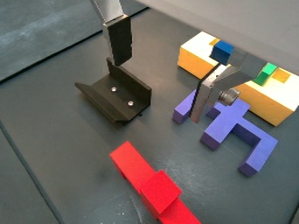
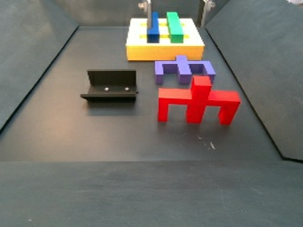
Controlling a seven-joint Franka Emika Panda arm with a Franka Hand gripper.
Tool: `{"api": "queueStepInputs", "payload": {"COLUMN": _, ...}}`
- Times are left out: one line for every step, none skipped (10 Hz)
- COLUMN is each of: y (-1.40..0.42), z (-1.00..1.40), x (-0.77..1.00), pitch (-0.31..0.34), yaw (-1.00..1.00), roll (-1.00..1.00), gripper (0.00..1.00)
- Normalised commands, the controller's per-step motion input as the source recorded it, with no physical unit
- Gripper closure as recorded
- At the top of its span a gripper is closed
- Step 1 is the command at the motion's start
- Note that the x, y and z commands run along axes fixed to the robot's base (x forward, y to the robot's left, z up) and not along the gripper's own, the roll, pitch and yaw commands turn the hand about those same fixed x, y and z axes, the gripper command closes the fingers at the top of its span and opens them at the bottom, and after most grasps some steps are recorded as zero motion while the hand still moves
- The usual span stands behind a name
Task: Pick up the purple object. Move up. Place the purple object on the fixture. Regrasp the purple object. Move to above the board. Insert the purple object.
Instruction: Pick up the purple object.
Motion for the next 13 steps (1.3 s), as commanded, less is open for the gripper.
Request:
{"api": "queueStepInputs", "payload": {"y": -0.03, "z": 0.0, "x": 0.0, "pitch": 0.0, "yaw": 0.0, "roll": 0.0, "gripper": 0.0}}
{"api": "queueStepInputs", "payload": {"y": -0.03, "z": 0.0, "x": 0.0, "pitch": 0.0, "yaw": -0.03, "roll": -0.05, "gripper": 0.0}}
{"api": "queueStepInputs", "payload": {"y": -0.27, "z": 0.0, "x": -0.12, "pitch": -0.031, "yaw": 0.0, "roll": -0.11, "gripper": 0.0}}
{"api": "queueStepInputs", "payload": {"y": -0.69, "z": -0.29, "x": -0.28, "pitch": -0.084, "yaw": 0.25, "roll": -0.05, "gripper": 0.0}}
{"api": "queueStepInputs", "payload": {"y": -1.0, "z": -0.32, "x": -0.15, "pitch": -0.016, "yaw": 0.15, "roll": 0.0, "gripper": 0.0}}
{"api": "queueStepInputs", "payload": {"y": -1.0, "z": -0.33, "x": -0.18, "pitch": -0.026, "yaw": 0.1, "roll": 0.0, "gripper": 0.0}}
{"api": "queueStepInputs", "payload": {"y": -0.97, "z": -0.26, "x": -0.17, "pitch": -0.011, "yaw": 0.0, "roll": 0.0, "gripper": 0.0}}
{"api": "queueStepInputs", "payload": {"y": -0.93, "z": -0.32, "x": -0.19, "pitch": -0.03, "yaw": 0.0, "roll": 0.0, "gripper": 0.0}}
{"api": "queueStepInputs", "payload": {"y": -0.89, "z": -0.38, "x": -0.14, "pitch": -0.026, "yaw": 0.0, "roll": 0.03, "gripper": 0.0}}
{"api": "queueStepInputs", "payload": {"y": -0.81, "z": -0.46, "x": -0.07, "pitch": -0.047, "yaw": 0.0, "roll": 0.08, "gripper": 0.0}}
{"api": "queueStepInputs", "payload": {"y": -0.66, "z": -0.63, "x": 0.0, "pitch": -0.066, "yaw": -0.07, "roll": 0.13, "gripper": 0.0}}
{"api": "queueStepInputs", "payload": {"y": -0.56, "z": -0.71, "x": -0.1, "pitch": -0.084, "yaw": -0.04, "roll": 0.16, "gripper": 0.0}}
{"api": "queueStepInputs", "payload": {"y": -0.48, "z": -0.58, "x": -0.31, "pitch": -0.093, "yaw": 0.06, "roll": 0.19, "gripper": 0.0}}
